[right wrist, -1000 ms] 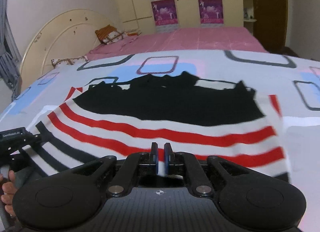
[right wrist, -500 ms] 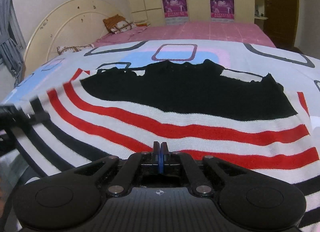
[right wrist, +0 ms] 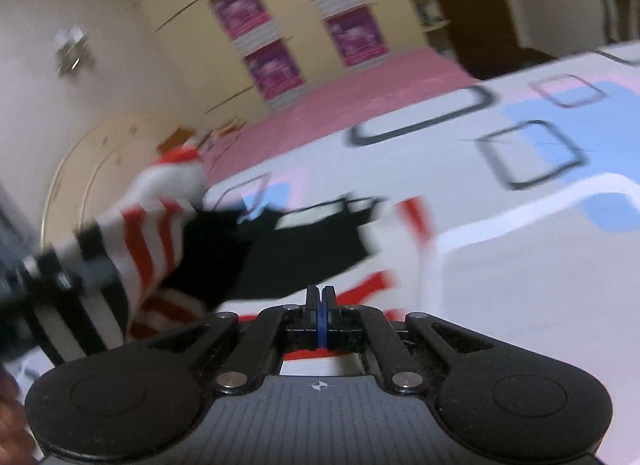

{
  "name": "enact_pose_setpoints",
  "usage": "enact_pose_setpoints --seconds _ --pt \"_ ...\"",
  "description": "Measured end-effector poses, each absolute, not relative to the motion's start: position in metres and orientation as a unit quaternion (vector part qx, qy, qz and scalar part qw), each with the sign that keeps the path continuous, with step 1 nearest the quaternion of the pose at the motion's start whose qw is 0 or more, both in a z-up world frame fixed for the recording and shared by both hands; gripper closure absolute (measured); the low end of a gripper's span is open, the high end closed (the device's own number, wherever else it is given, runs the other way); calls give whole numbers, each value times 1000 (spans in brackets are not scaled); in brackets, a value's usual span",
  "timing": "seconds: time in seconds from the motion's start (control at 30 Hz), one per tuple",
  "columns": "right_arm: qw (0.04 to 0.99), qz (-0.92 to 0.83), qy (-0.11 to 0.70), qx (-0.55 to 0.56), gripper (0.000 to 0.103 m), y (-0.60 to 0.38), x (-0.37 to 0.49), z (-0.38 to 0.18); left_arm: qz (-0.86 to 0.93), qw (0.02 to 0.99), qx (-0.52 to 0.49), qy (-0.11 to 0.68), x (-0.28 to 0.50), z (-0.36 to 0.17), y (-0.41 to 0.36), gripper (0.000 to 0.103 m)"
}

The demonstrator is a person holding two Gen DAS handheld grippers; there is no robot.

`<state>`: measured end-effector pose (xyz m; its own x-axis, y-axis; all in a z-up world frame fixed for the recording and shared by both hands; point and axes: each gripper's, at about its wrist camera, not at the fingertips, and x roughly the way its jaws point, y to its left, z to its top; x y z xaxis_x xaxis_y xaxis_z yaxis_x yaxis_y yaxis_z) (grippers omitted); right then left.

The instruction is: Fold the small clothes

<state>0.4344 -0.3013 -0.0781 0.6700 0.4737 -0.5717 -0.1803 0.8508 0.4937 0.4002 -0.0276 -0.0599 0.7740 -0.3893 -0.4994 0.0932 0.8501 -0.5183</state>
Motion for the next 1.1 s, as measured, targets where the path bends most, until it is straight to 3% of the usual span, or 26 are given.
enact_pose_setpoints --seconds 0.17,0.2,0.23,0.27,0.3,0.33,0.4,0.47,0.53,0.63,0.83,0.87,0.9,0.93,1.03,1.1 --pt "852 212 372 301 103 -363 439 -84 -157 883 -135 421 424 -114 -114 86" --pt "850 210 373 306 103 -369 439 -84 -153 884 -111 429 420 -120 -125 82" --pt "851 207 375 305 101 -373 439 -81 -154 890 -93 418 414 -118 -132 66" --pt "851 206 378 301 67 -376 439 -79 -163 888 -94 419 406 -114 -134 54" --pt "852 207 376 300 38 -379 438 -77 -172 886 -101 419 402 -106 -131 35" --pt "856 211 363 302 15 -382 435 -73 -178 890 -106 407 392 -95 -126 35" --pt "847 241 359 310 17 -383 436 -71 -183 904 -89 376 381 -73 -117 41" --pt "834 258 374 313 42 -375 444 -75 -151 918 -73 358 384 -60 -98 52" --pt "815 270 399 322 44 -366 450 -83 -114 925 -83 352 393 -58 -68 61" --pt "808 271 420 313 44 -352 458 -92 -71 925 -105 358 422 -69 -25 67" --pt "810 265 462 247 44 -318 483 -104 -83 906 -133 392 455 -98 0 68" --pt "816 263 463 224 48 -310 485 -103 -86 905 -142 393 453 -100 1 68" --pt "824 262 460 205 58 -304 484 -102 -88 904 -146 393 453 -103 1 69" --pt "831 258 459 179 81 -298 483 -101 -94 903 -148 392 451 -103 1 71" --pt "845 264 443 140 84 -291 476 -96 -109 905 -145 385 449 -104 -2 83" --pt "865 261 411 119 85 -296 462 -86 -131 910 -121 374 449 -102 -11 85"
